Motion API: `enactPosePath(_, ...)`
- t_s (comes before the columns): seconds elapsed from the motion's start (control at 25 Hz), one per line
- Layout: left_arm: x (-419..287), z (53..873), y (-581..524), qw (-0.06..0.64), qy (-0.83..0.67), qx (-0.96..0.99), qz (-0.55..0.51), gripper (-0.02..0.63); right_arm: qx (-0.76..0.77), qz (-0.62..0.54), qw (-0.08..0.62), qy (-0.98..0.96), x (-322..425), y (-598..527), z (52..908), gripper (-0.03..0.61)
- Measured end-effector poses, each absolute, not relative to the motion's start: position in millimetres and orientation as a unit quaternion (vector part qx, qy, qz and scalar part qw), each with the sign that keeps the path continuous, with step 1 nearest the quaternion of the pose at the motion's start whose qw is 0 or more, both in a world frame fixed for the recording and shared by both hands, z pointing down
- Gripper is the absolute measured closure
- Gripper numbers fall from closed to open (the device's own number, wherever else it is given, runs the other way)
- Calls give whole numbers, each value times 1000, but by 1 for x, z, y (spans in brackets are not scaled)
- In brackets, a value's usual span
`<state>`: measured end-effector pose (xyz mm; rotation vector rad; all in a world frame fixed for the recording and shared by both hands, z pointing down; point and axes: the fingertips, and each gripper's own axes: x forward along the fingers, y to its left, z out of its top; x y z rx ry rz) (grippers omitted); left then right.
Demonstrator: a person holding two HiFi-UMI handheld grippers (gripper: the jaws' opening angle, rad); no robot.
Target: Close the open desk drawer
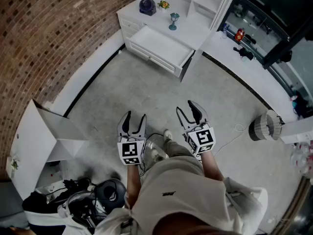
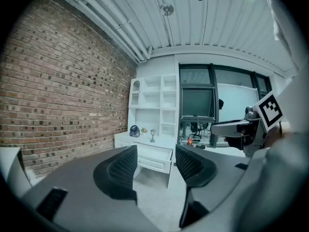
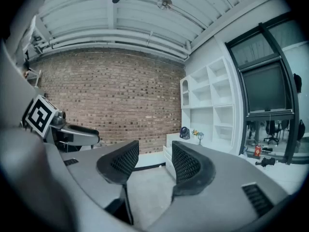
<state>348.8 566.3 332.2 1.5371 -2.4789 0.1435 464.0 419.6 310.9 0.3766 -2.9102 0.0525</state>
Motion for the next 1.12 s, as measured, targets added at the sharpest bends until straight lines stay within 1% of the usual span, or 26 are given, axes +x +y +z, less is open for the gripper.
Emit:
enactPosePath(0.2, 343, 338, 544, 112, -845, 521, 51, 353, 118, 39, 104, -987, 457, 399, 322, 362)
enactPosePath(0.4, 315, 341, 514, 115, -848, 514, 60, 354, 105, 46, 104, -988, 423, 371, 327, 362)
enactPosePath(0.68, 288, 335, 456, 112, -862, 489, 65, 356, 76, 49, 100, -991, 394, 312, 328, 362)
enactPosePath(0.92, 272, 332, 417, 120, -870, 471, 79, 362, 54, 63, 102, -991, 372, 270, 330, 365)
enactPosePath(1.12, 262, 333, 401, 128, -872, 464, 88, 365, 41, 82, 108, -990, 354, 257, 333, 368)
